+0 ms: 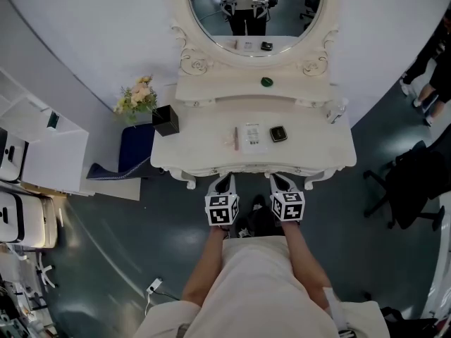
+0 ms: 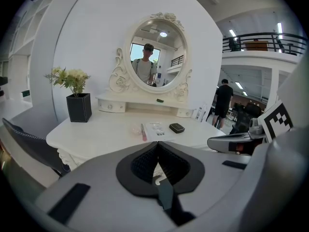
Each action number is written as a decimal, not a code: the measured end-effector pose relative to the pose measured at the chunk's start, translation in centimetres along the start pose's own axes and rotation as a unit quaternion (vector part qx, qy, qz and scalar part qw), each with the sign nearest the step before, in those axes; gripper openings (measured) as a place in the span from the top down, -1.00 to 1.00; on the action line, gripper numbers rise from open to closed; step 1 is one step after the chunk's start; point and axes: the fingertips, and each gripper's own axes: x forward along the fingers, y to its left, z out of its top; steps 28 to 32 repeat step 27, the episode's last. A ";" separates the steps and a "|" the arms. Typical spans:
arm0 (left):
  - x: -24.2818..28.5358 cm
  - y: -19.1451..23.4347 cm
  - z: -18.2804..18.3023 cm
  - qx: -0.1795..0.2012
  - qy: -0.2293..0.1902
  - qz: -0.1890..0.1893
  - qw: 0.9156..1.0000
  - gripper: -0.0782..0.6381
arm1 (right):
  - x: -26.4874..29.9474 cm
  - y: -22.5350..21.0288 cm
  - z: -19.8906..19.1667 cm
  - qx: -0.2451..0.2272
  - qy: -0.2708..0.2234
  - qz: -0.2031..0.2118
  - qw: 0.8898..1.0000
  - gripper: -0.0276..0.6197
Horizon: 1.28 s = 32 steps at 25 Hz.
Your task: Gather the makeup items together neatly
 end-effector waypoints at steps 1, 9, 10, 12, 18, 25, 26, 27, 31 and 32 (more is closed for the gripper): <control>-0.1 0.0 0.0 -0.001 0.000 0.000 1.000 0.74 | 0.0 0.0 0.0 0.000 0.001 -0.001 1.000 0.78; -0.4 0.1 0.0 -0.002 -0.005 -0.001 1.000 0.74 | -0.2 0.0 0.0 0.001 -0.001 -0.001 1.000 0.78; -0.4 0.1 -0.1 -0.002 -0.004 -0.001 1.000 0.74 | -0.2 0.1 -0.1 0.001 0.000 -0.001 1.000 0.78; -0.5 0.2 -0.2 -0.002 -0.003 0.000 1.000 0.74 | -0.3 0.2 -0.2 0.000 0.001 0.000 1.000 0.78; -0.5 0.5 -0.4 -0.003 -0.001 -0.001 1.000 0.74 | -0.1 0.4 -0.4 0.000 0.002 0.002 1.000 0.78; -0.5 0.6 -0.2 -0.005 0.000 -0.002 1.000 0.74 | 0.0 0.8 -0.3 -0.005 0.005 0.004 1.000 0.78; -0.5 0.7 -0.2 -0.004 0.000 -0.003 1.000 0.74 | 0.1 0.9 -0.3 -0.006 0.005 0.004 1.000 0.78; -0.5 0.7 -0.2 -0.004 -0.001 -0.003 1.000 0.74 | 0.1 1.0 -0.2 -0.007 0.004 0.005 1.000 0.78; -0.5 0.7 -0.2 -0.004 -0.001 -0.003 1.000 0.74 | 0.1 1.0 -0.2 -0.007 0.004 0.005 1.000 0.78; -0.5 0.7 -0.2 -0.004 -0.001 -0.003 1.000 0.74 | 0.1 1.0 -0.2 -0.007 0.004 0.005 1.000 0.78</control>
